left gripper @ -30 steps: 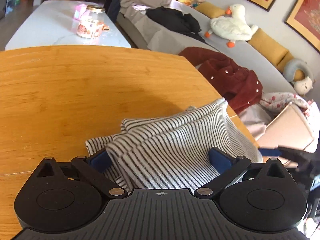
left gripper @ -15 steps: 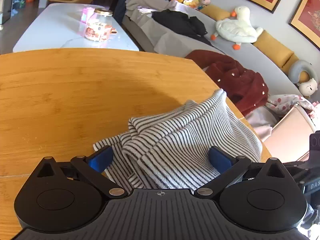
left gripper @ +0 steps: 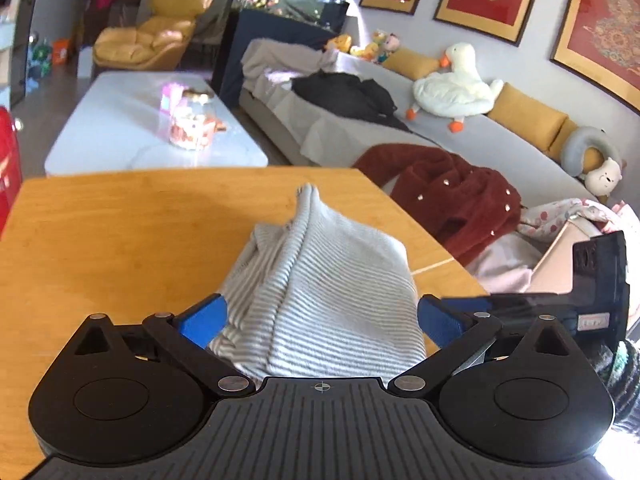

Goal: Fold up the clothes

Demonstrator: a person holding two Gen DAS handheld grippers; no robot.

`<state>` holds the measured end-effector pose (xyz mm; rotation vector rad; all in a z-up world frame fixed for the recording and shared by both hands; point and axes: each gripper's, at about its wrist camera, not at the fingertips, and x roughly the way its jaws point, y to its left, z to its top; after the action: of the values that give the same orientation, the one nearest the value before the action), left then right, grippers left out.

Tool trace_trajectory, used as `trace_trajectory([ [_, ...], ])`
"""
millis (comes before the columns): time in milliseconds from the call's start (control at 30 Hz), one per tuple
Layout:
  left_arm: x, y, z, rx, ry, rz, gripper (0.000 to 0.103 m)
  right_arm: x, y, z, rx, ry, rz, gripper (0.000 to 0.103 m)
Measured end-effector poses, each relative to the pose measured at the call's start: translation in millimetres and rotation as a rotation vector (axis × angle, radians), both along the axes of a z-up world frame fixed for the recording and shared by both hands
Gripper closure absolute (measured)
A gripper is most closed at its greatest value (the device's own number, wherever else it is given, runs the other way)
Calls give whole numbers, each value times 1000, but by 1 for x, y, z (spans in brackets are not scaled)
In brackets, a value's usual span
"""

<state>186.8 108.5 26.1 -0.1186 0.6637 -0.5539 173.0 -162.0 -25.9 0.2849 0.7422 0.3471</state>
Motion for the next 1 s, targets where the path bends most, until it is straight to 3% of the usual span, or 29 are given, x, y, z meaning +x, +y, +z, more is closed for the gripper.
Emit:
trace_trajectory([
  [67,13,-3,-3,8,25,13,0,-2,-1,-1,22,3,-4,19],
  [233,47,-14,-44,68,125,33,0,-8,-10,-6,50,14,-8,18],
  [333,52,-6,-54,-5,160,42,0,-9,-16,-7,59,24,-20,18],
  [467,46,-5,-56,-11,158,40,0,-2,-27,-11,239,96,7,19],
  [533,41,-7,-57,-12,159,27,0,2,-25,-11,293,111,22,26],
  [633,28,-11,-57,-23,165,2,0,9,-14,-9,232,95,17,33],
  [833,-9,-25,-59,-53,161,-63,0,23,-9,-7,160,69,-6,32],
  [1000,-31,-42,-61,-109,172,-91,0,22,-6,5,27,-19,-22,27],
])
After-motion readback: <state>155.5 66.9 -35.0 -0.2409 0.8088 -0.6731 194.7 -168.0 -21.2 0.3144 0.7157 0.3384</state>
